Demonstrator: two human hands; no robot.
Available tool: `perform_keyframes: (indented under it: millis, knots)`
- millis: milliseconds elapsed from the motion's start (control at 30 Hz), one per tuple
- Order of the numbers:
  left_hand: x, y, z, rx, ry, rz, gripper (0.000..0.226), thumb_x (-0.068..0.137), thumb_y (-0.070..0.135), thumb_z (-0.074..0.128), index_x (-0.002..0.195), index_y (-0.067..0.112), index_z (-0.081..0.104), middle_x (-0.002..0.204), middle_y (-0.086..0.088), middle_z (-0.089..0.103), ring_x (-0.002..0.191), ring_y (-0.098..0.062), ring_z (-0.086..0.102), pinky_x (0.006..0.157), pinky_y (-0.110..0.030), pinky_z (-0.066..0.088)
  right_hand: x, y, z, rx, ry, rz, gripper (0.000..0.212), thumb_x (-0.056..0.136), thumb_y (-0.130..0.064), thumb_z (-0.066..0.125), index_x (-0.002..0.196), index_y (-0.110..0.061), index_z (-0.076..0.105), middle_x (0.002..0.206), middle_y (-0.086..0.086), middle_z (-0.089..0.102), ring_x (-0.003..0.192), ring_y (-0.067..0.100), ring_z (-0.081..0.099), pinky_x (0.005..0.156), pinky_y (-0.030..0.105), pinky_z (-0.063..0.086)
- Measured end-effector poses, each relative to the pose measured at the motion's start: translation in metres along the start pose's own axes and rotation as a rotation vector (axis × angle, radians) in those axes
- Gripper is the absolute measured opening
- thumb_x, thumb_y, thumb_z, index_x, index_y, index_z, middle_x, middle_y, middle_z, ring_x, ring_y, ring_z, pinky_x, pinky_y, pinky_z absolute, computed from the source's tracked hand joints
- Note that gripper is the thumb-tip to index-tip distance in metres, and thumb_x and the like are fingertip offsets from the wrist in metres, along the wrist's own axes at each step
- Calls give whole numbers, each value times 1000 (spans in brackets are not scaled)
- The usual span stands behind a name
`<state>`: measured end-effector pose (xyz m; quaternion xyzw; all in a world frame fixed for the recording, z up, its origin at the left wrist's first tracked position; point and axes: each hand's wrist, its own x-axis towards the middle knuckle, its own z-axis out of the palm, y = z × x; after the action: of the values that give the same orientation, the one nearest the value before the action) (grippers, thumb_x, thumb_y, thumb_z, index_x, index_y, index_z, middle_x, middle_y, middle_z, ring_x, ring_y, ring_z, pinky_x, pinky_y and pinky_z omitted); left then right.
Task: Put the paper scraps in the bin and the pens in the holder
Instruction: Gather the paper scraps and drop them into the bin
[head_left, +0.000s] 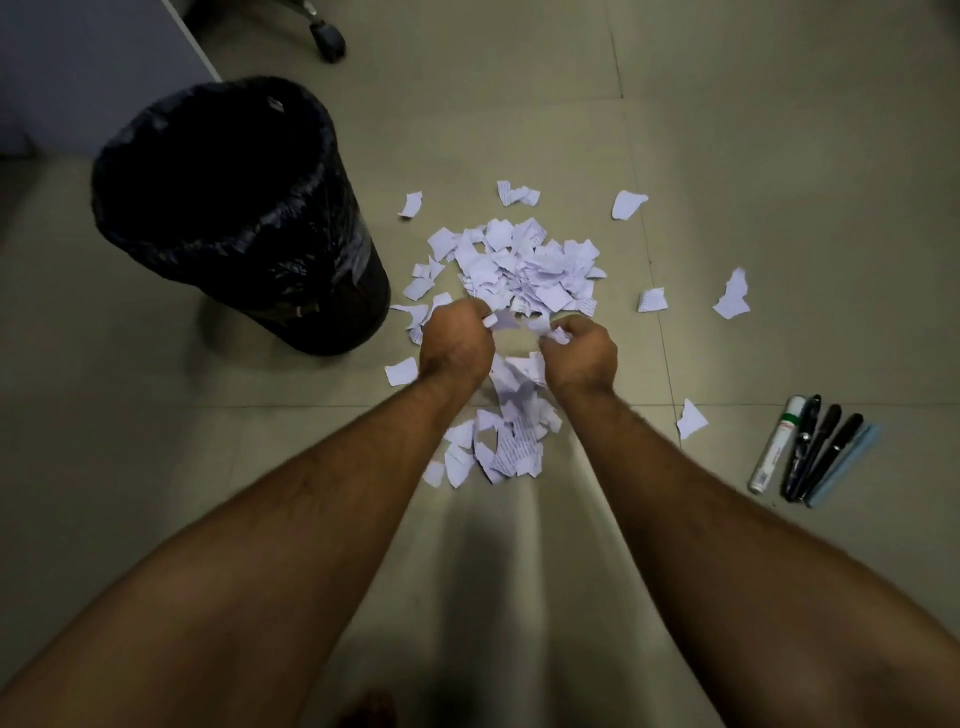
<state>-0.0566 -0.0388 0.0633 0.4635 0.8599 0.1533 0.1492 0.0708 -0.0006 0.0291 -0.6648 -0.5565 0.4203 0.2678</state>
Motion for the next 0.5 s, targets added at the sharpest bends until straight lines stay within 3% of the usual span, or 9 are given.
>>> perform_keyframes:
  millis: [67, 133, 233, 400, 500]
  knots:
    - [7, 7, -25, -5, 48, 12, 18, 87, 3, 55, 89, 14, 69, 100, -13, 71, 96, -34, 65, 71, -31, 46, 1, -21, 0, 141, 13, 64, 7, 80, -12, 73, 86, -15, 71, 88, 5, 70, 82, 22, 63, 71, 25, 47]
    - [15, 17, -53, -2, 76, 4, 17, 85, 3, 53, 80, 16, 63, 95, -12, 69, 92, -34, 64, 66, -28, 41, 1, -42, 1, 318, 34, 172, 16, 76, -11, 78, 74, -21, 65, 81, 1, 65, 75, 20, 60, 77, 33, 54]
    - [30, 30, -100, -71, 133, -19, 17, 83, 4, 49, 76, 15, 59, 90, -9, 69, 80, -29, 61, 63, -25, 36, 0, -84, 2, 482, 45, 204, 25, 74, -8, 78, 65, -23, 60, 77, -2, 63, 73, 20, 59, 77, 34, 55]
    - [52, 26, -188, -131, 258, 35, 22, 81, 3, 50, 82, 18, 67, 97, -2, 74, 90, -24, 67, 70, -22, 44, -2, -177, 14, 518, -5, 45, 11, 71, -12, 73, 68, -18, 64, 69, -2, 64, 66, 18, 58, 75, 37, 56]
    - [66, -2, -238, -165, 302, 51, 12, 74, 8, 50, 75, 16, 59, 97, -5, 74, 90, -25, 68, 79, -28, 53, -9, -229, 32, 473, -41, -72, 13, 70, -16, 75, 67, -21, 64, 73, -3, 66, 68, 18, 60, 76, 38, 57]
